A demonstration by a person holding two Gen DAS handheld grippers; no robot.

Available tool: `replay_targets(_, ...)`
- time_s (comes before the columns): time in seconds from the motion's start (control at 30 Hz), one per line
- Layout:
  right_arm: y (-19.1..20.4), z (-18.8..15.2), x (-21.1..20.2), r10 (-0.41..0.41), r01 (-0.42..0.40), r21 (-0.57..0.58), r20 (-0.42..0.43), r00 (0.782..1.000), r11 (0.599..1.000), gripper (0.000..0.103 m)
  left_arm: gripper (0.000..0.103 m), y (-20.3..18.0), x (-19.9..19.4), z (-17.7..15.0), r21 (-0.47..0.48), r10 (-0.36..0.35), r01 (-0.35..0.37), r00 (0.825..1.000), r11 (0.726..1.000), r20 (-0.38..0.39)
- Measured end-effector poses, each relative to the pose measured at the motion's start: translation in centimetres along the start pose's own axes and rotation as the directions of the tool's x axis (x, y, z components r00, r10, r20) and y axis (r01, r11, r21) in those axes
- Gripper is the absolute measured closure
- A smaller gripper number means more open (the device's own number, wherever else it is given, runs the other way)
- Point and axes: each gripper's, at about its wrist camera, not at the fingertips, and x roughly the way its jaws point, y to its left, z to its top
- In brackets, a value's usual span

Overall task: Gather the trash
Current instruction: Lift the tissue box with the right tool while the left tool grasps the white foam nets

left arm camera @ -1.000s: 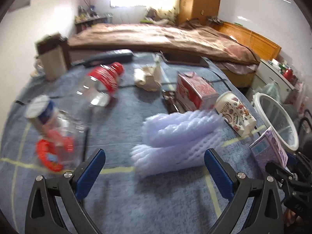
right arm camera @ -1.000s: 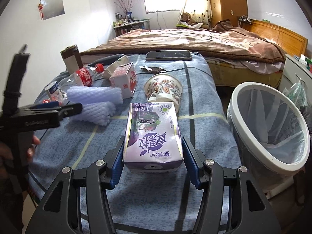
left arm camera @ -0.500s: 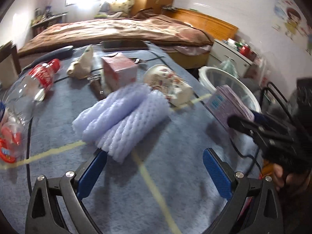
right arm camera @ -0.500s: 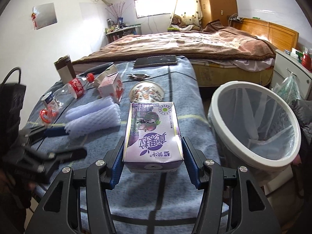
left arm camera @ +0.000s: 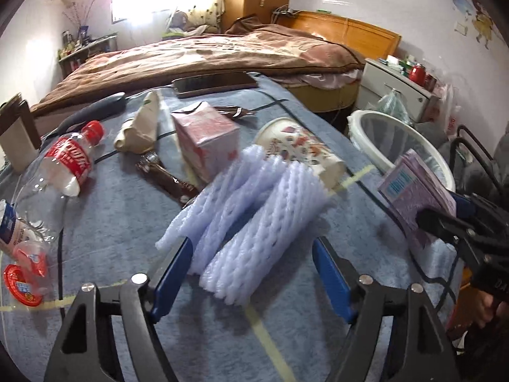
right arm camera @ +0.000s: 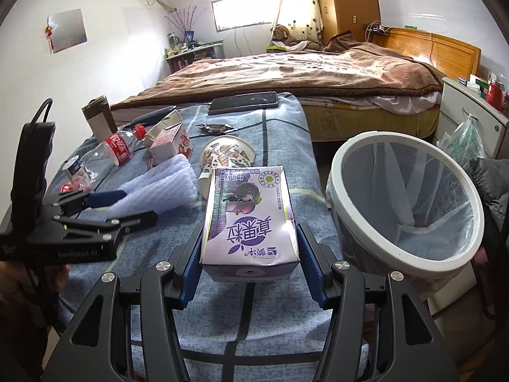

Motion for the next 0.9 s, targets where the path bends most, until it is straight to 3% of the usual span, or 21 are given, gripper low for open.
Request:
replay_targets(0.1, -0.4, 0.0, -0.1, -0.003, 0.003, 0.006, 0.005, 1.0, 1.0, 0.046, 0.029, -0.6, -0.5, -0.3, -0.002, -0.022, 0.022, 1.0, 1.0, -0.002)
replay_targets(0.23, -0.8, 0.0, -0.2, -0.002, 0.002, 0.014, 0.009, 1.0, 1.0, 0.046, 0.029, -1.6, -1.5, -0.8, 0.0, -0.109, 0.109, 0.994, 0.994, -0.002)
replay_targets(0.47, -1.2, 0.0, 0.0, 0.008, -0.008, 0.023, 0.003, 1.0, 1.0, 0.046, 0.029, -3.1, -3.4, -0.6, 0.019, -0.103, 0.103, 0.994, 0.995, 0.042)
replay_targets(0.67, -1.7, 0.0, -0.2, 0.01, -0.01, 0.032, 0.005, 1.0, 0.999, 0.046, 0.029, -3.4, -0.5, 0.9, 0.028, -0.074, 0.074, 0.997, 0.997, -0.003)
replay_targets(0.8, -2.3, 0.2, -0.7, -0.001, 0.001, 0.035, 0.012, 1.0, 0.999, 0.046, 0.038, -3.8, 1.4, 1.2, 0.044, -0.024, 0.026, 0.999, 0.999, -0.046)
replay_targets(0.9, -2.7, 0.3, -0.8, -0.009, 0.008, 0.035, 0.017, 1.0, 0.999, 0.046, 0.047, -4.3, 1.9, 1.1, 0.048, -0.032, 0.035, 0.998, 0.998, -0.06)
